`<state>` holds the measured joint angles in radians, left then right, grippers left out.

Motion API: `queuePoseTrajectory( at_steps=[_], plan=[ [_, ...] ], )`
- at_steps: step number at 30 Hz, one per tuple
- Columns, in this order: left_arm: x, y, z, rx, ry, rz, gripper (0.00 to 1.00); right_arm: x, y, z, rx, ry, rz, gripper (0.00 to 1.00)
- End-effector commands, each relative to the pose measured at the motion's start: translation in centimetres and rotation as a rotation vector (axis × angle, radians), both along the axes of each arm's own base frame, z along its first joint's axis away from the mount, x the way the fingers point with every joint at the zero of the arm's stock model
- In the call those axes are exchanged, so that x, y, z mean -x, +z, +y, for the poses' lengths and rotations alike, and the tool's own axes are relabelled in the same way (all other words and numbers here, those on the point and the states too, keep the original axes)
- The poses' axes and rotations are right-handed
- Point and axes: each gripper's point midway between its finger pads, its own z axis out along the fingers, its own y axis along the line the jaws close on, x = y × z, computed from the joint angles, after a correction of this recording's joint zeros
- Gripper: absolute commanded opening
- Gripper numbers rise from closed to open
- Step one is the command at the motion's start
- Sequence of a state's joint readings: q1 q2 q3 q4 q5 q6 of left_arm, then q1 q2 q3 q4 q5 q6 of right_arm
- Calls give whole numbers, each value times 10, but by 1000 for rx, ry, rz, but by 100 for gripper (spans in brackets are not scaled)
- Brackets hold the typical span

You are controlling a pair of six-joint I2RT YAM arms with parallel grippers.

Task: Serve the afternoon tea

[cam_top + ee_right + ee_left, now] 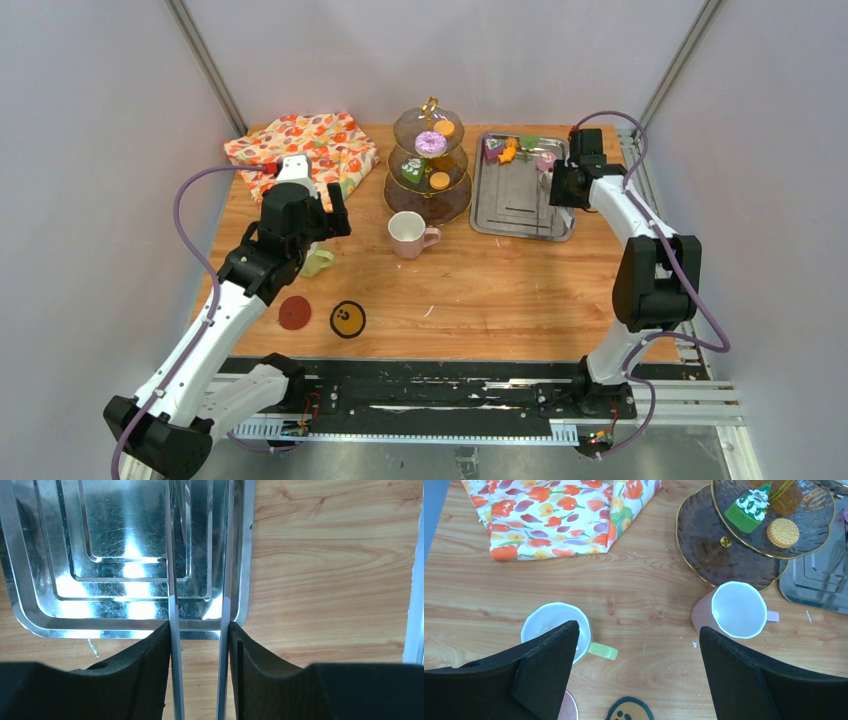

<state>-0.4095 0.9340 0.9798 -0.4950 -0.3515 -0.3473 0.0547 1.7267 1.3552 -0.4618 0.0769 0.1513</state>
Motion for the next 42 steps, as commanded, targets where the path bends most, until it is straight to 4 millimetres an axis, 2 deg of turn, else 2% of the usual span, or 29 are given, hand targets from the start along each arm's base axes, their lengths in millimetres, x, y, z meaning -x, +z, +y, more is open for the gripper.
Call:
queuePoseTrajectory(
  at_steps=[1, 5, 11, 18, 23, 27, 33, 38, 42],
  plan=[
    [-5, 17, 1, -1, 11, -48, 95, -14, 12, -5, 10, 1, -45, 39],
    [-6, 18, 1, -12, 6, -48, 95, -8, 15, -5, 0, -11, -52, 20],
    [-7, 19, -1, -6, 2, -50, 95, 6, 25, 0, -25, 1, -59, 1],
    [-6, 16, -2, -2, -6, -49, 95, 40, 51, 12, -80, 45, -58, 1],
    [-7, 19, -5, 7, -20, -56, 95, 70, 91, 24, -112, 97, -130, 1],
    [-5, 21, -5, 13, -22, -62, 95, 89, 135, 49, -164, 200, -229, 1],
    [-3, 22, -6, 26, -28, -67, 95, 103, 193, 102, -228, 386, -359, 1],
    [0, 24, -3, 22, -20, -74, 95, 102, 232, 138, -248, 500, -444, 0],
    [2, 24, -1, 19, -16, -71, 95, 94, 252, 164, -253, 574, -480, 1]
  ],
)
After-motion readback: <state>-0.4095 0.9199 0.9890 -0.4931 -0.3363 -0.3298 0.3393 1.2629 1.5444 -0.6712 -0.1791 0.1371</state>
